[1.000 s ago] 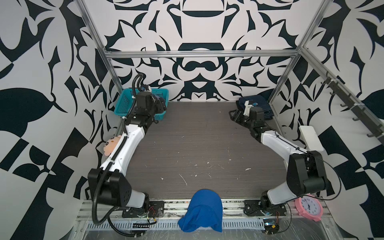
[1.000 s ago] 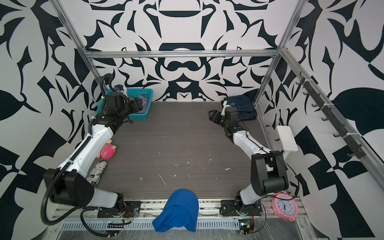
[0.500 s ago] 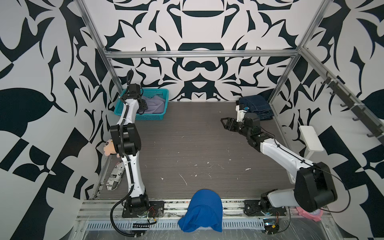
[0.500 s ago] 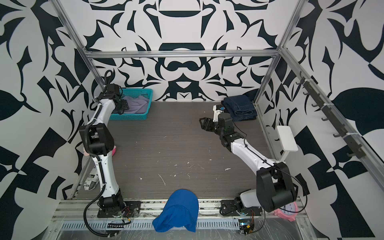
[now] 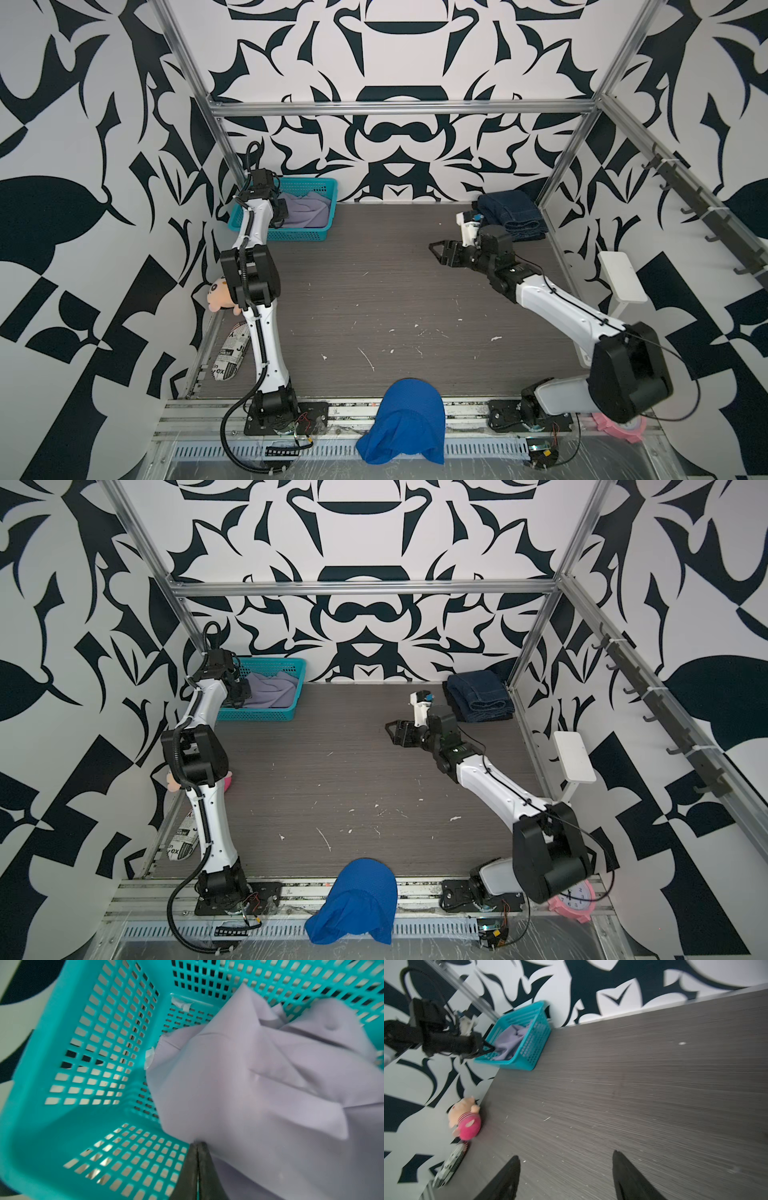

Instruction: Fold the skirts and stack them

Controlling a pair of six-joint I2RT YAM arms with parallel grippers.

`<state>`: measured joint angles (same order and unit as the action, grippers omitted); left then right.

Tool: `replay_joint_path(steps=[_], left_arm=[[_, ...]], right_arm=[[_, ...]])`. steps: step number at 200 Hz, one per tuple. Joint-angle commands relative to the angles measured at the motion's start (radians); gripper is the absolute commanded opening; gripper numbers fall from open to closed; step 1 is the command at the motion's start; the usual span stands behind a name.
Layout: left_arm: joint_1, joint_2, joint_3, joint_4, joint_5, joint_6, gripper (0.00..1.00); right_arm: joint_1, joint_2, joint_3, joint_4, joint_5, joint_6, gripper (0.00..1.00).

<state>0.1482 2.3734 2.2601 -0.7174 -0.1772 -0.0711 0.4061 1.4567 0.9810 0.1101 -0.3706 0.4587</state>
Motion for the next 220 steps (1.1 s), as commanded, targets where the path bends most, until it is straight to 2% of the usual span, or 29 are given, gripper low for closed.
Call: replay_joint_path(steps=[1,29,63,90,105,110,115,117,128,131,147,163,179,204,209,216,220], left_arm=[[-0.001,-0.035,0.019,0.038,0.061,0.005,0.01],[0.000,-0.025,0.053,0.026,0.064,0.015,0.00],[-0.001,-0.069,0.017,0.051,0.085,0.012,0.00],[-0.001,-0.152,-0.030,0.090,0.095,0.038,0.00],[0.009,-0.155,0.017,0.041,0.089,0.029,0.00],[0.015,-0.148,0.041,0.023,0.094,0.022,0.15],[0.021,-0.137,0.057,0.010,0.103,0.017,0.35],[0.024,-0.133,0.062,0.008,0.108,0.015,0.41],[0.033,-0.105,0.087,-0.007,0.135,0.015,0.41],[0.035,-0.093,0.097,-0.016,0.139,0.015,0.43],[0.041,-0.022,0.163,-0.069,0.153,0.015,0.77],[0.042,0.030,0.181,-0.088,0.203,0.033,0.79],[0.040,0.049,0.149,-0.057,0.207,0.029,0.88],[0.039,0.085,0.139,-0.015,0.219,0.018,0.91],[0.038,0.102,0.167,-0.029,0.217,0.018,0.87],[0.038,0.129,0.210,-0.049,0.228,0.015,0.74],[0.038,0.146,0.234,-0.058,0.239,0.012,0.72]], right_arm=[[0.080,0.120,0.106,0.045,-0.141,-0.023,0.73],[0.173,0.304,0.239,0.096,-0.155,0.005,0.73],[0.237,0.568,0.510,0.105,-0.225,0.067,0.70],[0.246,0.679,0.655,0.104,-0.225,0.109,0.70],[0.249,0.704,0.716,0.074,-0.228,0.104,0.70],[0.250,0.704,0.723,0.067,-0.223,0.099,0.70],[0.250,0.702,0.727,0.066,-0.219,0.096,0.70],[0.250,0.701,0.728,0.065,-0.216,0.094,0.70],[0.250,0.691,0.723,0.062,-0.200,0.089,0.70],[0.250,0.689,0.722,0.062,-0.198,0.088,0.70],[0.251,0.679,0.718,0.048,-0.190,0.077,0.70],[0.251,0.668,0.716,0.041,-0.190,0.071,0.70],[0.252,0.656,0.712,0.041,-0.185,0.070,0.70],[0.254,0.647,0.697,0.090,-0.210,0.102,0.71],[0.254,0.644,0.683,0.114,-0.214,0.113,0.71],[0.253,0.640,0.663,0.150,-0.222,0.133,0.71],[0.254,0.639,0.655,0.164,-0.228,0.142,0.71]])
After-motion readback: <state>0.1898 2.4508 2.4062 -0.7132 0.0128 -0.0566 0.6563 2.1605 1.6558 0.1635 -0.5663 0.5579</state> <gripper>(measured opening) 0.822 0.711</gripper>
